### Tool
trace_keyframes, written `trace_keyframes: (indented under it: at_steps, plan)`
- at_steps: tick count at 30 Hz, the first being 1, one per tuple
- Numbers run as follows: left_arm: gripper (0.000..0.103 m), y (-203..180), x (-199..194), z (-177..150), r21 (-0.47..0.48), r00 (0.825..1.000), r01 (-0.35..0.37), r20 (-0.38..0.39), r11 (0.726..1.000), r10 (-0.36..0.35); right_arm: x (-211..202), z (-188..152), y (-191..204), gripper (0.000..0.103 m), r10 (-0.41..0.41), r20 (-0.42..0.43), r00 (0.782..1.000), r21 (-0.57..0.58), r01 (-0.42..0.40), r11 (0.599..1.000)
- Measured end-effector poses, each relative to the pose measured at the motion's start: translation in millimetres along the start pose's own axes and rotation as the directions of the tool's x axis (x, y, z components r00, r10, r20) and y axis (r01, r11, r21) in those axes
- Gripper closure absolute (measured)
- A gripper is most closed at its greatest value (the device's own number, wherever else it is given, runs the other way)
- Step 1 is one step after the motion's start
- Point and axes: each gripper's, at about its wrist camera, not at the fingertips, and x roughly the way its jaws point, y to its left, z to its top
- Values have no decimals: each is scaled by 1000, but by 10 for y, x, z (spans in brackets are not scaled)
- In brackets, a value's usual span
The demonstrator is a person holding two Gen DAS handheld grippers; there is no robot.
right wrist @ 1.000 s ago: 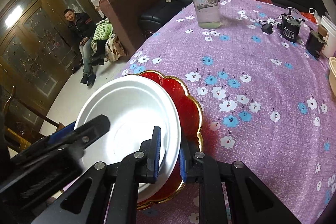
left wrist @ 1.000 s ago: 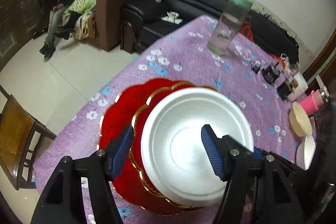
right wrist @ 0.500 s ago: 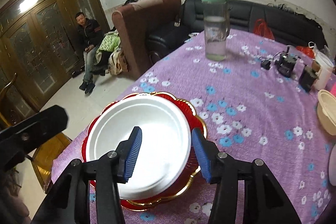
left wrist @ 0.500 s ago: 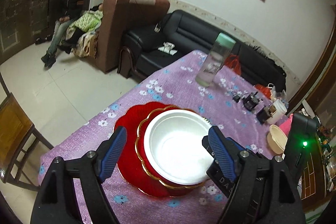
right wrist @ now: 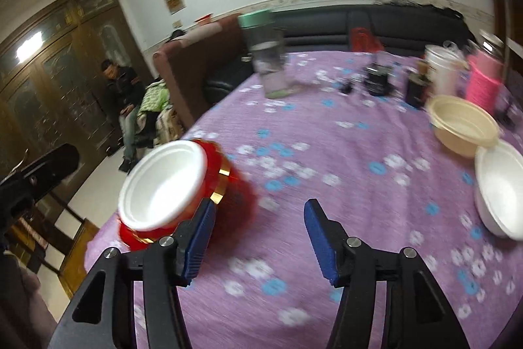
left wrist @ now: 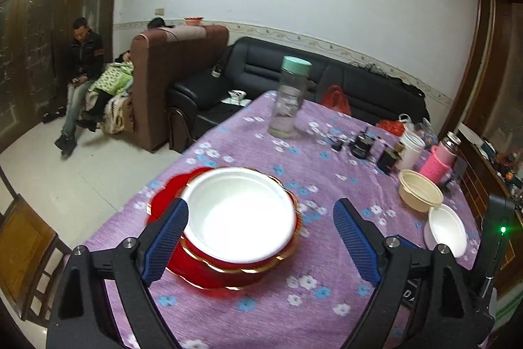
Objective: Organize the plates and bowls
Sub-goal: 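Move both tools toward the white paper bowl beside the beige bowl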
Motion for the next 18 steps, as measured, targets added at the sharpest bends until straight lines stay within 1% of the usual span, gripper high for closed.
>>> trace_keyframes:
  at_steps: [5,9,12,15,18]
  plan:
    - [13,-253,12,-82,36,999,31,-19,999,-30,-241,-150,-570,41,-78,18,997,93,76,993]
    - [13,-488,51,-173,69,997,63,-45,996,-60,-433,-187,-936,41,-120,47,992,171,111,979]
    - [13,-685,98,-225,103,996,80,-58,991,-75,-575,-208,-1118,41,-149,68,987,211,132,969]
    - [13,-927,149,-287,136,991,114,-85,984,-104,-777,-220,-1300,41,-192,111,975,237,161,958]
    - [13,-1180,164,-349,173,986,145,-105,974,-128,-957,-194,-1504,41,-240,154,959,268,193,944]
